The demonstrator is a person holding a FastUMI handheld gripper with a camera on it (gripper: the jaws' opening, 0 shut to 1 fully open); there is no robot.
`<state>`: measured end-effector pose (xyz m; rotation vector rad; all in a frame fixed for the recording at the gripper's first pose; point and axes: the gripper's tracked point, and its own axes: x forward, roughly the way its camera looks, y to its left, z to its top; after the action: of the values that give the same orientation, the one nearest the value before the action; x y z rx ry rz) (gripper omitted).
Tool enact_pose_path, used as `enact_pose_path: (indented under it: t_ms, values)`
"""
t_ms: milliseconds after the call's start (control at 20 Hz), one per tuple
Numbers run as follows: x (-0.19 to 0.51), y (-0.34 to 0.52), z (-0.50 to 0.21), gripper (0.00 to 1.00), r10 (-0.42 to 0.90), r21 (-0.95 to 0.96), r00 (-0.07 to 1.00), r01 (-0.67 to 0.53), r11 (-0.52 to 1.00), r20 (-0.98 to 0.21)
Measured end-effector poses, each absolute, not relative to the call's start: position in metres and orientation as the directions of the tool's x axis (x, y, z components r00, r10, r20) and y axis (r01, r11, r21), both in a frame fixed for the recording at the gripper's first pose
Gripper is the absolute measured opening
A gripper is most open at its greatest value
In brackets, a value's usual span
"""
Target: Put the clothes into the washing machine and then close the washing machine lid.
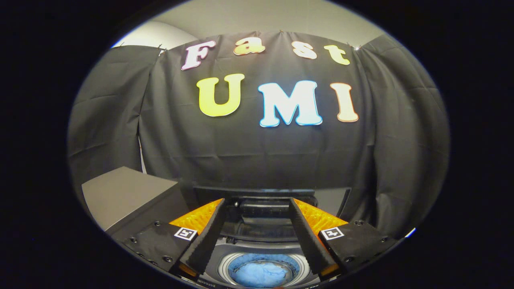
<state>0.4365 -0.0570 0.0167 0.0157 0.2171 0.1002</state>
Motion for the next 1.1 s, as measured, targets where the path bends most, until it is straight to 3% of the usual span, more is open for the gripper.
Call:
enact_pose_path:
  t_ms: [750, 1100]
  values:
    - [0.545, -0.043, 0.057, 0.97, 0.08, -0.05, 0.987, -0.088, 0.995, -0.142]
    - [0.586, -0.04, 0.042, 0.98, 0.055, -0.042, 0.982, -0.063, 0.997, -0.179]
